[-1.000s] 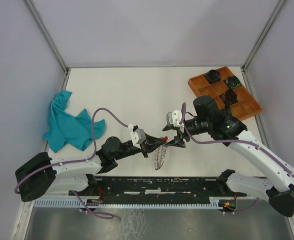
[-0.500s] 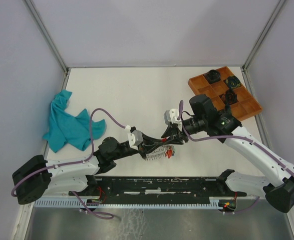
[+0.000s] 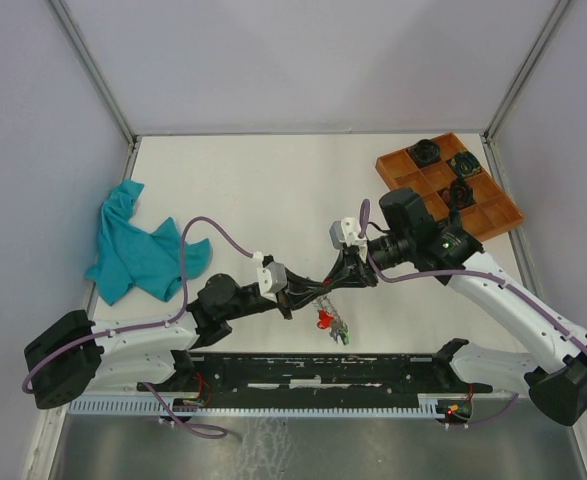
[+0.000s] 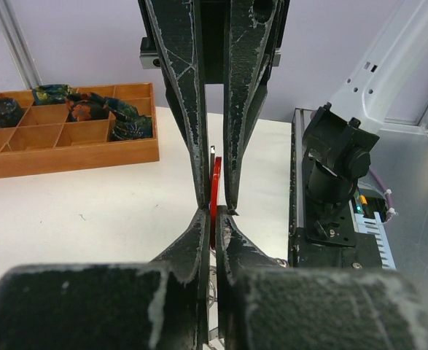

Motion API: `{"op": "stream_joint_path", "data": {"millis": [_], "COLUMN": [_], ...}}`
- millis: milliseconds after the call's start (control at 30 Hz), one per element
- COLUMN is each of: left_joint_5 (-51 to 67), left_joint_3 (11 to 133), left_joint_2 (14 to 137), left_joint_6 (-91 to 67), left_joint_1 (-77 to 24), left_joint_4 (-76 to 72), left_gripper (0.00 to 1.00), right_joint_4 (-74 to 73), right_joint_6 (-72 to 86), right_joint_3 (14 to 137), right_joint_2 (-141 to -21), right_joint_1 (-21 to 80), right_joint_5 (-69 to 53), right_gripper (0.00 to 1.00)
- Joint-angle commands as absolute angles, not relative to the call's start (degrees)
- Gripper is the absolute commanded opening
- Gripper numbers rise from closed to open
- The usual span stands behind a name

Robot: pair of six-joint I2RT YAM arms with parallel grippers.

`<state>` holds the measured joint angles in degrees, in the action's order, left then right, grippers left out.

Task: Remove the keys from the keyring
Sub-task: Remove the key from the keyring.

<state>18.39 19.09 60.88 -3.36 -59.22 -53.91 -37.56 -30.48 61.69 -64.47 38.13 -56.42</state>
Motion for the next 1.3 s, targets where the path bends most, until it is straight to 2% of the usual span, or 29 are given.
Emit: {"op": "stream_joint_path", "data": {"millis": [0,67,100,167,233,400,467,633,733,967,1067,1167,1233,1267], "left_joint_5": [18.2,18.3,18.3,18.3,18.3,18.1,18.2,18.8,19.0,19.9,20.0,20.0,20.0,20.2], "left_joint_3": [19.7,19.8,19.6,19.7,19.6,19.4,19.4,19.3,19.2,19.4,19.3,19.3,19.3,19.3], "left_joint_2": [59.5,59.6,59.7,59.8,59.8,59.7,59.8,59.4,59.2,59.1,59.2,59.1,59.0,59.0], "left_joint_6": [-1.1,-1.3,-1.4,-1.6,-1.8,-1.8,-1.9,-2.3,-2.5,-2.9,-3.0,-3.1,-3.1,-3.1], "left_joint_1": [-58.9,-58.9,-58.9,-58.8,-58.7,-58.7,-58.6,-58.6,-58.6,-58.6,-58.6,-58.6,-58.6,-58.5], "left_joint_4": [-58.3,-58.4,-58.5,-58.7,-58.7,-58.8,-58.7,-58.8,-58.9,-58.4,-58.4,-58.2,-58.2,-58.2], "left_gripper": [0.03,0.03,0.03,0.03,0.03,0.03,0.03,0.03,0.03,0.03,0.03,0.03,0.03,0.03], "right_joint_4": [-36.9,-36.8,-36.6,-36.4,-36.3,-36.9,-37.5,-38.1,-38.2,-38.0,-40.2,-43.9,-44.8,-44.7], "right_joint_6": [-31.0,-30.8,-30.5,-30.2,-29.7,-29.2,-29.6,-29.3,-28.5,-25.9,-28.4,-31.6,-32.2,-32.2], "right_joint_3": [64.1,64.1,64.2,64.0,64.1,64.7,64.7,65.0,65.2,65.1,65.6,67.0,67.5,67.5], "right_joint_2": [-64.4,-64.4,-64.5,-64.5,-64.4,-64.1,-64.1,-64.2,-64.4,-64.6,-64.8,-65.7,-66.4,-66.7], "right_joint_1": [38.4,38.4,38.4,38.5,38.4,38.3,38.2,37.9,37.7,37.2,36.9,36.7,36.6,36.5], "right_joint_5": [-60.5,-60.6,-60.5,-60.3,-60.2,-60.2,-60.1,-59.6,-60.2,-62.4,-62.1,-62.1,-61.9,-61.8], "right_gripper": [0.00,0.00,0.04,0.20,0.30,0.34,0.41,0.69,0.98,1.00,0.96,0.88,0.78,0.69]}}
